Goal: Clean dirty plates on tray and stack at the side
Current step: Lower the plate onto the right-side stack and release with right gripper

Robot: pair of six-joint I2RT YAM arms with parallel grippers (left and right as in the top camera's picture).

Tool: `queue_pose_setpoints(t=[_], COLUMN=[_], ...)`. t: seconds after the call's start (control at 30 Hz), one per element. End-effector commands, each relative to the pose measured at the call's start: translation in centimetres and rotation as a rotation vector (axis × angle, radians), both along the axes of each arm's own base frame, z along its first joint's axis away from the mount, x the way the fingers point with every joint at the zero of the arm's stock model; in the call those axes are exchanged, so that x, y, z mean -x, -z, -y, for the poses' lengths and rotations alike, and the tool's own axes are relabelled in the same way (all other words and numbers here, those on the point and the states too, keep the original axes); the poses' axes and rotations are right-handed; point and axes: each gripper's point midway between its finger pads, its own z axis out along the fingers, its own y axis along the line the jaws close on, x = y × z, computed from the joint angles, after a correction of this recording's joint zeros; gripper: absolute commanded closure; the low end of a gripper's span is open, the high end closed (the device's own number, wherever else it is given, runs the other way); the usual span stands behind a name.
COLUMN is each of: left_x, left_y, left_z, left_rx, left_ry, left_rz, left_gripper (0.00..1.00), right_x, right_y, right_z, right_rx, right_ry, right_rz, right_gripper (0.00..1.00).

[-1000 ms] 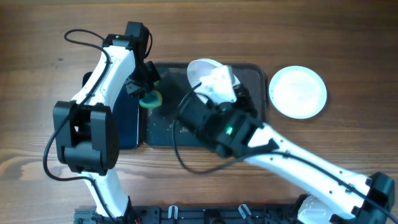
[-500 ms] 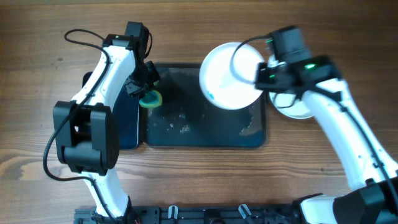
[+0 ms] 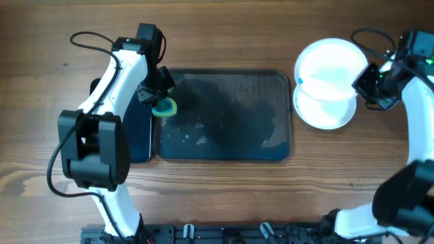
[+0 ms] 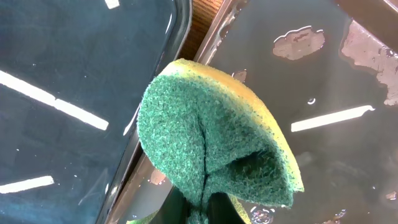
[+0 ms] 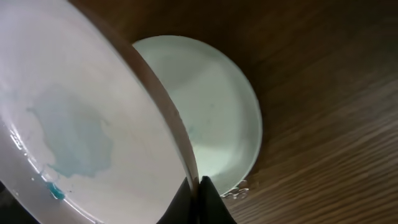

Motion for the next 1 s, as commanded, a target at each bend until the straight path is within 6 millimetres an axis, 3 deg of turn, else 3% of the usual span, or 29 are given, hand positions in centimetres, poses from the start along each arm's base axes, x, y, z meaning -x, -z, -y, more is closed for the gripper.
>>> queue_pose_setpoints(t=[0.0, 0.17, 0.3, 0.43, 0.57, 0.67, 0.83, 0.97], left_x=[-0.3, -0.3, -0.3, -0.3, -0.2, 0.2, 1.9, 3.8], left_y=[-1.2, -1.2, -1.2, -1.2, -1.6, -3.2, -7.0, -8.5], left_z=[0.4, 0.4, 0.4, 0.4, 0.4, 0.0, -1.5, -4.6], left_rx=[0.013, 0.013, 0.013, 0.013, 0.013, 0.012, -0.016, -0.168], left_ry=[0.028, 0.028, 0.028, 0.025, 0.029, 0.06, 0.136, 0.132], left_rz=[0.035, 0.035, 0.035, 0.036, 0.039, 0.054, 0.092, 0.062], left_gripper=[0.96, 0.96, 0.96, 0.96, 0.96, 0.96, 0.96, 0.96], right_x=[0.9, 1.6, 1.8, 2.0, 3.0, 3.4, 2.4, 1.6], right_y=[3.4, 6.2, 7.0, 7.0, 6.7, 5.8, 1.8, -1.7], right_z=[1.7, 2.7, 2.6, 1.3, -0.7, -1.5, -3.3, -5.8], right_rx=[0.041, 0.073, 0.067, 0.009, -0.068, -0.075, -0.038, 0.013], right_ry=[0.029, 0.057, 0.053, -0.005, -0.076, -0.12, -0.206, -0.294], right_rz=[-0.119, -0.218, -0.246, -0.247, -0.278, -0.288, -0.2, -0.082], right_gripper=[0.96, 0.96, 0.96, 0.78, 0.72, 0.71, 0.71, 0.65])
